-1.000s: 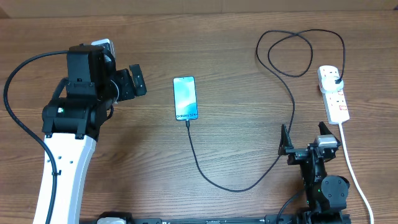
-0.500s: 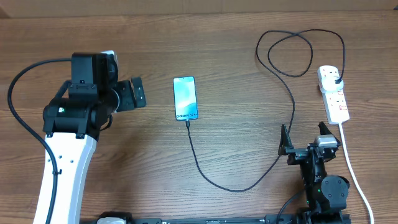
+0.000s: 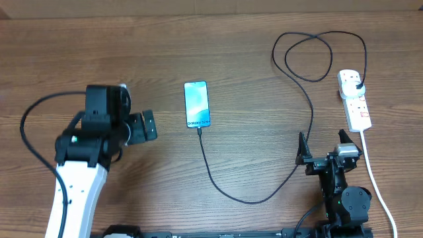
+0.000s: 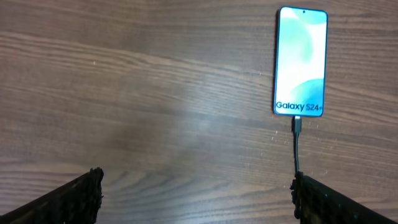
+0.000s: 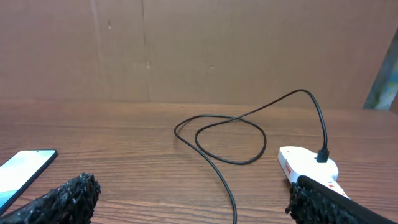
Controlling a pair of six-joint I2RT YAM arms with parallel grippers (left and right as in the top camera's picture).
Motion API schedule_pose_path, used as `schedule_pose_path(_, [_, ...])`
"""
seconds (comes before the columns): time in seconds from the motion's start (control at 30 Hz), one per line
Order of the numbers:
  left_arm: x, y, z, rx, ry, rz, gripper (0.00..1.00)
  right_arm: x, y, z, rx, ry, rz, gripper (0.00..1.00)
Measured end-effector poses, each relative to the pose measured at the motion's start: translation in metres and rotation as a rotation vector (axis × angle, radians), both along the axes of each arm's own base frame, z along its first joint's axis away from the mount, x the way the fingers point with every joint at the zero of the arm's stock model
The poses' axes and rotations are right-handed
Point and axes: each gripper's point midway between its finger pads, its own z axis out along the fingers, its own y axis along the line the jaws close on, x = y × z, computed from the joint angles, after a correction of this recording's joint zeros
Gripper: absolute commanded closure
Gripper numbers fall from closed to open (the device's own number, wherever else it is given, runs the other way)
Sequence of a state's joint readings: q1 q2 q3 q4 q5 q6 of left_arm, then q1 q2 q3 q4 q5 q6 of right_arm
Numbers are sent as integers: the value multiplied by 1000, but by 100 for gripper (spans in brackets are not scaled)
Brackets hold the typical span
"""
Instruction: Plug charger to phone and switch on socket
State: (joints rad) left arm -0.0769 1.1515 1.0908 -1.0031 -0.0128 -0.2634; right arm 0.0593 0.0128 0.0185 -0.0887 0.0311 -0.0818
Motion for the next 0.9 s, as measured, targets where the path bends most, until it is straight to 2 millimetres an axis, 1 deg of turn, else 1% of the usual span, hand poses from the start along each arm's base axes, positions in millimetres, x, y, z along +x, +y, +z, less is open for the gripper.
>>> schedule_pose_path(0.13, [-10,1,10,-4,-55,1,0,0,0,0,0,0,0,0])
schedule_pose_path(0.23, [-18,1,24,-10,-121,1,1,0,0,0,0,0,0,0])
schedule_pose_path(0.3, [-26,4,33,-12,-168,8,0,0,0,0,0,1,0,0])
schedule_pose_path(0.43, [-46,12,44,-12,-256,36,0,0,0,0,0,0,0,0])
schedule_pose_path(0.57, [-57,13,44,-11,-294,37,0,0,0,0,0,0,0,0])
schedule_pose_path(0.77, [-58,13,33,-8,-274,35,0,0,0,0,0,0,0,0])
schedule_pose_path(0.9, [-61,14,35,-8,-302,36,0,0,0,0,0,1,0,0])
